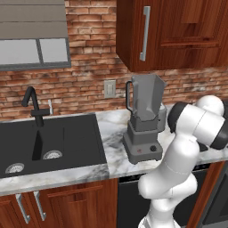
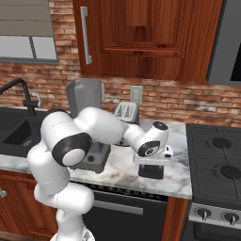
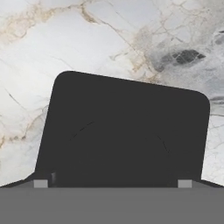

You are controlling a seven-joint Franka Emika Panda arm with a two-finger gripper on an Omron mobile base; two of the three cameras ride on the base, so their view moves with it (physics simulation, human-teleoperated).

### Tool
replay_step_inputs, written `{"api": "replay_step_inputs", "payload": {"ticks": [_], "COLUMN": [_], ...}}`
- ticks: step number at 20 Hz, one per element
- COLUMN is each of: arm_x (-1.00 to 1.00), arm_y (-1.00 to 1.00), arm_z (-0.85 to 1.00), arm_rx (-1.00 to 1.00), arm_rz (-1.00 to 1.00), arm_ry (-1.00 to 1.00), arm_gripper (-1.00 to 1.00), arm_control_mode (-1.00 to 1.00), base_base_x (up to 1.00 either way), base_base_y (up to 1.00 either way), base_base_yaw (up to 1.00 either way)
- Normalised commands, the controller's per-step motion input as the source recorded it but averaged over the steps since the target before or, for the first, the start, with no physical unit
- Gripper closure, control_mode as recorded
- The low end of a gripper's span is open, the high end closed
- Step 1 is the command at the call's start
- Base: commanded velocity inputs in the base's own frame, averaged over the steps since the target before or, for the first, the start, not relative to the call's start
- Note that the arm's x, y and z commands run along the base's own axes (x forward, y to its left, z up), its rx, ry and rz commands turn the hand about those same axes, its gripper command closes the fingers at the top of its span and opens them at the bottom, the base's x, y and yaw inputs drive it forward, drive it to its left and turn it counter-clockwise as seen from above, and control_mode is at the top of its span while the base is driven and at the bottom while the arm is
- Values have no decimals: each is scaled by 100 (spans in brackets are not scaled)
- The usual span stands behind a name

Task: Open the blender lid, put the mango in the blender, close the lid, and start the blender.

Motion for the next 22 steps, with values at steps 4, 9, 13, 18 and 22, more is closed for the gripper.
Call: {"api": "replay_step_inputs", "payload": {"ticks": [4,9,13,18,22], "arm_x": [0,0,0,0,-9], "arm_y": [1,6,17,15,4], "arm_z": [-32,-51,-58,-20,29], "arm_rx": [0,0,0,0,0], "arm_rz": [0,0,0,0,0], "arm_ry": [0,0,4,1,0], "arm_gripper": [-100,-100,100,100,100], "arm_control_mode": [-100,-100,-100,-100,-100], "base_base_x": [0,0,0,0,0], "base_base_y": [0,0,0,0,0], "base_base_yaw": [0,0,0,0,0]}}
